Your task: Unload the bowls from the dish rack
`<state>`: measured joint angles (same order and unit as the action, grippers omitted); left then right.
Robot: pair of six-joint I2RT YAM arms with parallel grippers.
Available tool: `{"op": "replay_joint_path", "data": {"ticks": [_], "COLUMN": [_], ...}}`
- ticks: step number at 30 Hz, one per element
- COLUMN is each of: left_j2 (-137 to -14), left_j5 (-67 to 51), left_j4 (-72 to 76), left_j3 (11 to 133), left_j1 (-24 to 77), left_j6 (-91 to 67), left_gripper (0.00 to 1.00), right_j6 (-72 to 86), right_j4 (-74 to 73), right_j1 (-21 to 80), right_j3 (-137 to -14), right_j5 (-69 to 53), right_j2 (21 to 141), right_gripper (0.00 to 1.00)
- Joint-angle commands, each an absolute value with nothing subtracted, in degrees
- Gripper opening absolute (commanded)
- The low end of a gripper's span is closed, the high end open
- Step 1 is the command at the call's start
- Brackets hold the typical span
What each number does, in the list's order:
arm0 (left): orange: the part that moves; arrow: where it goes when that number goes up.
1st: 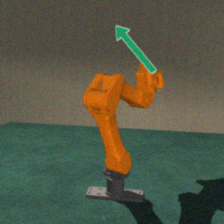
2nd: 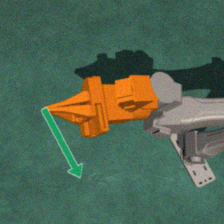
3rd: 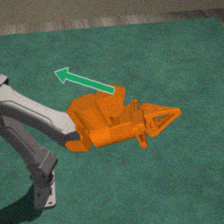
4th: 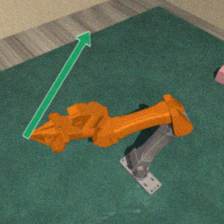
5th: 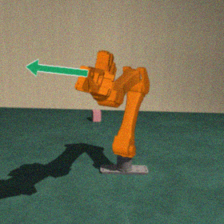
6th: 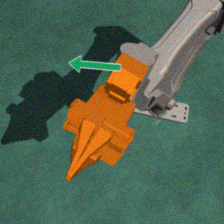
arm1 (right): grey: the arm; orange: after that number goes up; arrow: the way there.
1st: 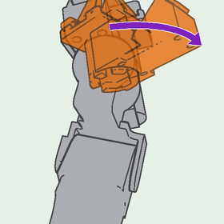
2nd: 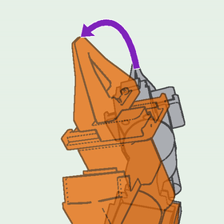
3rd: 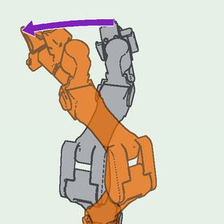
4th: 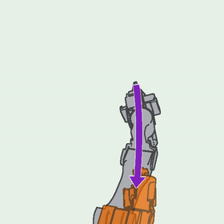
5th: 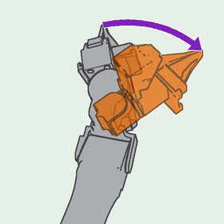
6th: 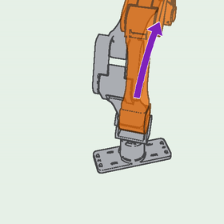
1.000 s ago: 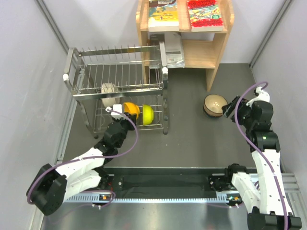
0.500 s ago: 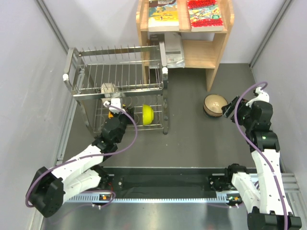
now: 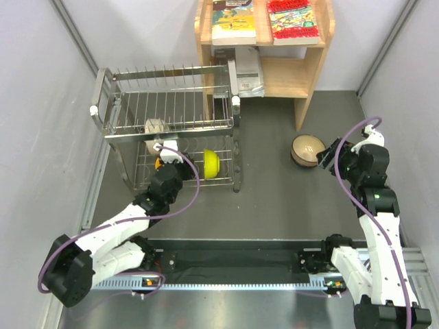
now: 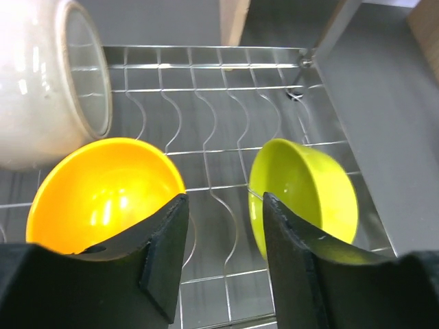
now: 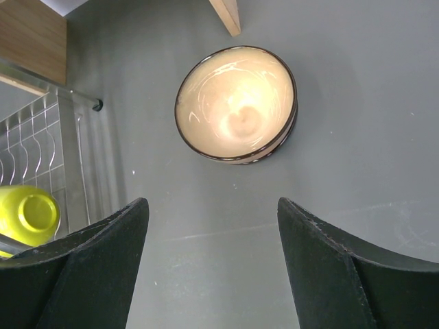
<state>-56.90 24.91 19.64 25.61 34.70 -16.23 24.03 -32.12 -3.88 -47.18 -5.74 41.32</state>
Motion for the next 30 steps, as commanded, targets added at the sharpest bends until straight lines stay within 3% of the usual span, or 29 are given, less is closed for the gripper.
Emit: {"op": "replay_joint_path", "data": {"ticks": [1,8,22,27,30], "left_j2": [-58.2,-65.3,-67.4,-66.4,-66.1], "left_j5": [29.6,28.5,27.4,27.4,27.3], "left_j4": [19.8,18.0,16.4,14.5,13.6], "left_j3": [27.2,29.9,30.1,30.1,30.4], "left_j1": [34.5,33.7,32.7,32.7,32.5], "left_j6": [-16.1,-17.3,-19.4,-19.2,-19.3], "left_gripper": [0.56,0.57,0.28,0.11,0.10], "right_j6": [23.4,23.6,23.4,23.6,23.6], "right_j4": [-28.8,-28.4,-28.6,-28.4,-28.4], "right_j1": [-3.9,-3.9,-3.9,-3.9,-3.9], "right_j3": [-46.6,-46.2,-46.8,-46.8,-46.8], "right_j5": [-6.2,-6.5,-6.7,-6.9,-7.2], "right_j2": [40.9,41.2,41.7,41.7,41.7], "right_gripper": [0.76,0.76,0.75,0.76,0.75]}}
